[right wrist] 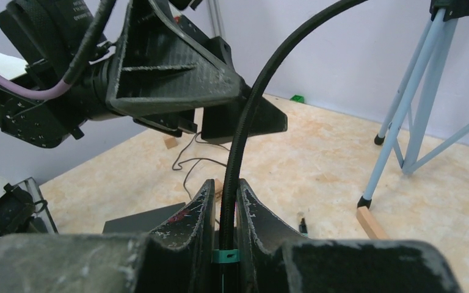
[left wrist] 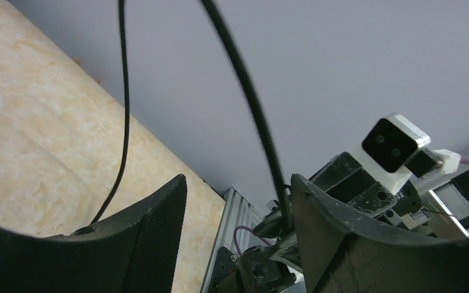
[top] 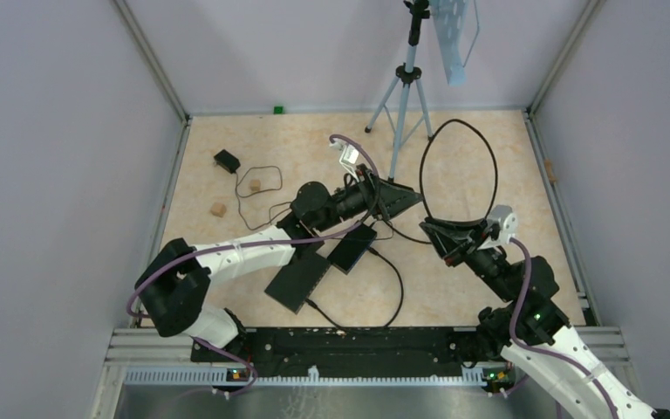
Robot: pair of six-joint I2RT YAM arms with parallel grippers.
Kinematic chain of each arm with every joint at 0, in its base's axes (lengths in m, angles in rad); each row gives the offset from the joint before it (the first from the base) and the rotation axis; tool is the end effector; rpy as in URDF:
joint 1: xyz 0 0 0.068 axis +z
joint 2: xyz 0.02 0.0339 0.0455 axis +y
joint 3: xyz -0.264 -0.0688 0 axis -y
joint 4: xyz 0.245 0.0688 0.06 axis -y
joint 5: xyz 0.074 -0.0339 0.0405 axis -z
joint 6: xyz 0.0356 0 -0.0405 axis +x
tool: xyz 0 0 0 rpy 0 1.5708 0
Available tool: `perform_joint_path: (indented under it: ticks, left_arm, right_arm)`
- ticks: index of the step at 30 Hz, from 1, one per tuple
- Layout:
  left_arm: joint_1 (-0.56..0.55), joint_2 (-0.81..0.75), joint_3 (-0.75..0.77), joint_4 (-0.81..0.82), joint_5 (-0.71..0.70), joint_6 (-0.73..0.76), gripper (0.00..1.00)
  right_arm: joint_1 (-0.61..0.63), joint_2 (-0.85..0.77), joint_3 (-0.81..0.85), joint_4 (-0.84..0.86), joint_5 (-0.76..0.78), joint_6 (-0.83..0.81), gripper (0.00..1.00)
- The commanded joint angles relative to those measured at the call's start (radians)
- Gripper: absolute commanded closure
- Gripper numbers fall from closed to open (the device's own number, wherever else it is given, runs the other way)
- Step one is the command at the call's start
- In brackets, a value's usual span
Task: Insert the plug into the switch port
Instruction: Pick up the connector from the center of the board.
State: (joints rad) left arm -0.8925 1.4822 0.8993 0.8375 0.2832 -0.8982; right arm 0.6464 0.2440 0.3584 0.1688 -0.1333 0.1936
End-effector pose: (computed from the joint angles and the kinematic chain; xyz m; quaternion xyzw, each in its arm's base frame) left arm 0.2049 -0.2701 0.3189 0.1099 0.6058 -0.6652 0.4224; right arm 0.0812 0.0672 0.2954 -0.1863 0.5717 0.3619 0.7124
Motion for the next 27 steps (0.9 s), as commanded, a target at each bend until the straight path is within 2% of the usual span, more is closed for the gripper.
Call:
perform_joint_path:
  ticks: [1,6,13,16,18,20,21,22,25,27]
  left_arm:
    - [0.001,-0.027,0.043,0.082,0.056,0.028,0.32]
    - [0.001,-0.053,0.010,0.068,0.045,0.040,0.28]
    - [0.001,-0.029,0.028,0.049,0.070,0.031,0.31]
    - [0.000,-0.009,0.048,0.049,0.092,0.027,0.43]
    - [0.000,0.007,0.066,0.038,0.115,0.033,0.55]
    - [0.000,0.022,0.094,-0.002,0.154,0.059,0.89]
    - [-0.001,0.024,0.113,-0.034,0.172,0.081,1.00]
    - [0.000,0.024,0.140,-0.081,0.184,0.109,1.00]
    - [0.001,0.004,0.180,-0.209,0.193,0.218,1.00]
    - [0.001,-0.022,0.204,-0.317,0.179,0.305,1.00]
  right_arm:
    - [0.008,-0.013,0.014,0.002,0.031,-0.019,1.00]
    - [0.008,-0.015,0.009,0.013,0.056,-0.020,1.00]
    - [0.008,0.041,0.002,0.055,-0.074,-0.008,1.00]
    - [0.007,0.070,0.008,0.061,-0.112,-0.017,1.00]
    - [0.008,0.080,0.015,0.059,-0.126,-0.028,1.00]
    - [0.008,0.084,0.025,0.047,-0.129,-0.048,1.00]
    - [0.008,0.082,0.034,0.035,-0.129,-0.064,1.00]
    - [0.008,0.080,0.046,0.017,-0.132,-0.087,0.96]
    - [0.008,0.074,0.104,-0.064,-0.162,-0.180,0.60]
    - [0.009,0.071,0.154,-0.117,-0.179,-0.247,0.46]
